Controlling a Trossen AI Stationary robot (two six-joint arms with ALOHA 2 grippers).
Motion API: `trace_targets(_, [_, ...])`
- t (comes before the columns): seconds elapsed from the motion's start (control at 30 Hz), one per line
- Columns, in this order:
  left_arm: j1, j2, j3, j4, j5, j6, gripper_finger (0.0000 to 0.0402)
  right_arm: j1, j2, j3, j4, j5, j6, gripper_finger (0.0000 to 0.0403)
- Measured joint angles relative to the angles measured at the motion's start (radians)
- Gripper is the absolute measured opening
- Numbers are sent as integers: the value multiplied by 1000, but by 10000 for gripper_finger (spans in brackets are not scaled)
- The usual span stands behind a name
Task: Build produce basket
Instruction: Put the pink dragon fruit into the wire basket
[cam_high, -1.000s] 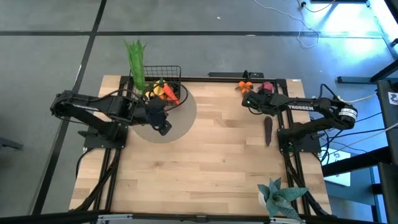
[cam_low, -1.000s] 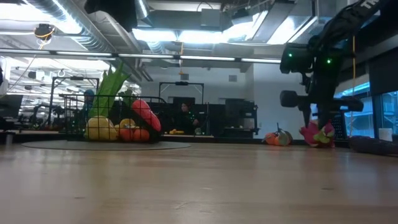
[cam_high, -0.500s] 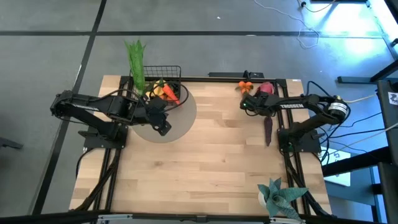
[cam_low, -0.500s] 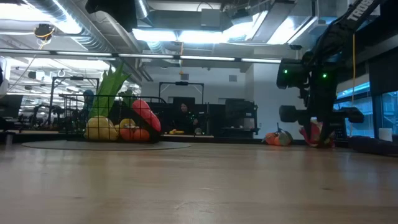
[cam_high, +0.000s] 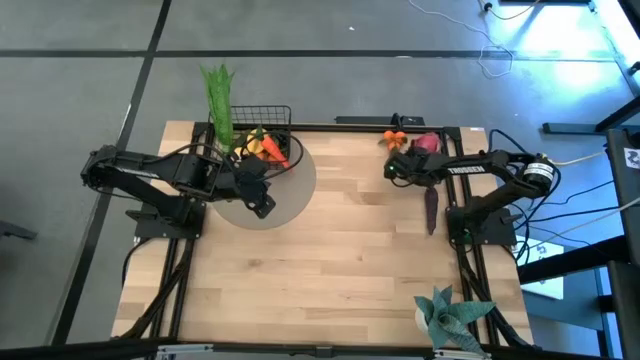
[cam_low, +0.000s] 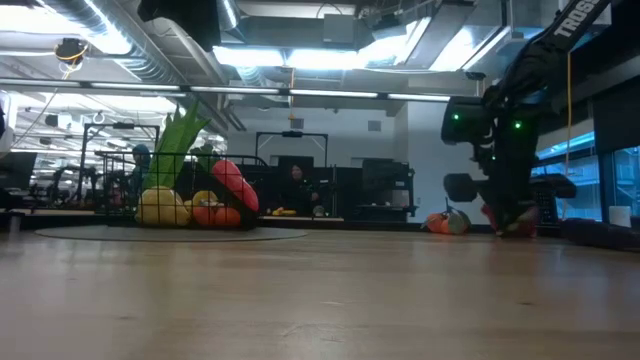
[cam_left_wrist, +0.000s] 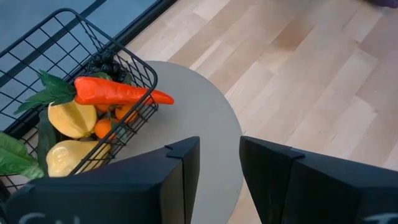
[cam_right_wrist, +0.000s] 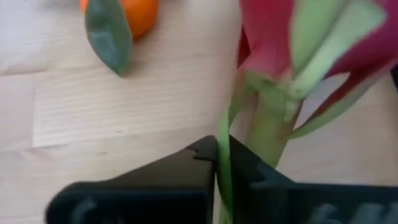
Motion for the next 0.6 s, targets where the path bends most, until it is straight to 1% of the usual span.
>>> trace_targets(0.1, [0, 0, 0, 0, 0, 0, 101, 0, 0, 0, 15, -16, -30, 9])
trace_targets(0.33, [0, 0, 0, 0, 0, 0, 101, 10, -1, 0, 109, -136, -115, 2])
trace_targets(0.43, [0, 0, 0, 0, 0, 0, 101, 38, -1, 1, 158, -198, -135, 1])
trace_targets(0.6, [0, 0, 0, 0, 0, 0, 101, 114, -1, 49, 161, -283, -158, 1])
